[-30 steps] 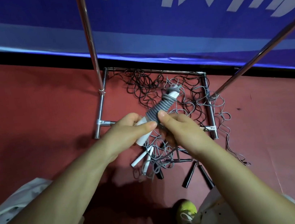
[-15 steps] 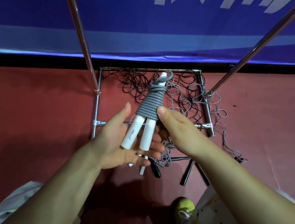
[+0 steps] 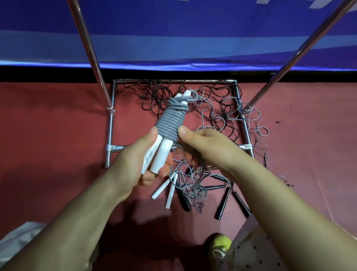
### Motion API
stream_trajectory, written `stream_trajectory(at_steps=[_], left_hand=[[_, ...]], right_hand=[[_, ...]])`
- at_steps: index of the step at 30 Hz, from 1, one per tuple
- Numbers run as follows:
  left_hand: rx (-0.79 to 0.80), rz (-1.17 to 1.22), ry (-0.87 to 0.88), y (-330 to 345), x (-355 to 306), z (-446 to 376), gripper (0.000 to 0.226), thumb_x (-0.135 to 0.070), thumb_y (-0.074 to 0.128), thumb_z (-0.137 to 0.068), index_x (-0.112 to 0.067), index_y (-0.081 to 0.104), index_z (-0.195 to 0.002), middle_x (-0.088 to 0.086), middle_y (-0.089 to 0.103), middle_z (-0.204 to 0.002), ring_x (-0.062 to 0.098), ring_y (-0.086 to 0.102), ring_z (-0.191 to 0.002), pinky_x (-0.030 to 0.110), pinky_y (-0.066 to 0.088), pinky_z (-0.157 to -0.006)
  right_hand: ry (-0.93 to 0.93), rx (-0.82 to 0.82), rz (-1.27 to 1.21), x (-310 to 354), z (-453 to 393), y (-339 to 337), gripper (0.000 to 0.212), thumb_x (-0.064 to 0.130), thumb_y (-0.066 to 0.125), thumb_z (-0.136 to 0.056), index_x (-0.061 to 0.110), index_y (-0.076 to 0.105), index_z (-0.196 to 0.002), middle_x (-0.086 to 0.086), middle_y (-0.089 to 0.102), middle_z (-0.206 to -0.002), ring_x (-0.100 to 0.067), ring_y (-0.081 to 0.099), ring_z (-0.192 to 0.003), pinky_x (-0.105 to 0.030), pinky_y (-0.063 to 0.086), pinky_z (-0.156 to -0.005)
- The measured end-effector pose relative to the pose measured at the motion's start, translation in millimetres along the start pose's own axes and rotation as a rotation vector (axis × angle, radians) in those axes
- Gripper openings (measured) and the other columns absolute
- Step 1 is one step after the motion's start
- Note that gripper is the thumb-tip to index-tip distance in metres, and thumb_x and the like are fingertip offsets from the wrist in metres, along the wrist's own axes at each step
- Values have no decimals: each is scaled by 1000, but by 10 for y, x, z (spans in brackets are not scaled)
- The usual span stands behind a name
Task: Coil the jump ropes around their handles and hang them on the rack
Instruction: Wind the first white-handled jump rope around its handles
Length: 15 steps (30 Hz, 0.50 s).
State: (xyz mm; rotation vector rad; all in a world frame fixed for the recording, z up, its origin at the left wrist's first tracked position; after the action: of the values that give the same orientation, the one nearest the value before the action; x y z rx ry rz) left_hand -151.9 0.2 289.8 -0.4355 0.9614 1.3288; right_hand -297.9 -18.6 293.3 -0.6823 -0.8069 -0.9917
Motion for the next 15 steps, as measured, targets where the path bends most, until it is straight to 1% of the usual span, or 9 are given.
stream_trajectory(at_steps=[1,2,4,6,8,10,12,13,15], left_hand=[[23,14,10,-4,-14,4,55,-61,40,-83,-9,57,-78,6,51,-55,11,32,-39,22,17,-41],[51,32,20,-8,-30,7,54,-60,38,-83,-9,57,-77,6,50,-53,10,29,-38,23,17,-43],[94,71,41,-29,-73,21,54,-58,38,-85,-9,58,-73,7,48,-53,9,26,-37,24,18,-43],[132,90,54,-51,-95,32,54,-58,36,-83,-10,59,-70,8,47,-53,9,25,-36,23,19,-43],[159,98,61,-70,-106,39,54,-58,34,-80,-12,61,-69,8,48,-53,10,25,-37,24,19,-43],[179,137,72,-103,-131,48,52,-56,37,-80,-11,61,-71,10,47,-52,10,25,-36,24,17,-43],[217,186,71,-150,-164,64,50,-56,48,-80,-10,64,-69,10,48,-52,9,27,-34,23,18,-42],[236,200,67,-169,-180,77,51,-59,51,-78,-11,66,-67,10,48,-52,8,27,-34,23,18,-43],[236,209,45,-206,-190,86,57,-62,43,-77,-11,66,-65,9,48,-52,8,28,-34,23,18,-43]], right_hand=[[34,11,-59,-6,-7,16,53,64,48,-79,16,64,-62,-5,56,-62,-21,44,-59,-27,33,-55],[87,40,-159,-33,-20,31,56,64,45,-82,16,66,-65,-2,56,-60,-19,45,-56,-27,35,-57],[177,124,-357,-52,-21,55,54,51,39,-95,13,67,-71,0,55,-58,-13,44,-53,-28,40,-59],[189,192,-417,-38,-2,49,44,33,43,-98,10,70,-74,2,52,-57,-10,43,-50,-27,46,-58],[174,247,-410,-26,30,62,34,27,52,-91,13,71,-67,3,51,-55,-9,45,-49,-27,50,-57],[147,287,-379,-11,51,95,28,30,57,-83,15,68,-62,2,50,-54,-11,48,-52,-29,53,-59],[73,300,-319,-5,38,108,29,32,61,-87,16,59,-63,1,52,-54,-21,53,-58,-30,52,-58],[11,270,-239,7,29,96,30,33,60,-89,17,57,-64,1,54,-54,-25,54,-63,-30,48,-62],[-123,187,-35,45,26,72,33,36,50,-92,17,52,-64,3,55,-52,-27,56,-66,-28,43,-68]])
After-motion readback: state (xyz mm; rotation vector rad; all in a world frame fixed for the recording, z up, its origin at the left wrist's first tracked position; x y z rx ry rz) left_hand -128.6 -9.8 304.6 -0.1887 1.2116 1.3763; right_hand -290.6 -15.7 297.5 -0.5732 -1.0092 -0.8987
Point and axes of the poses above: each hand's wrist, its own z-axis away from the middle knuckle, its own y-axis out of the palm, x = y × z, the point moved 4 cm from there along -z, towards the middle knuckle
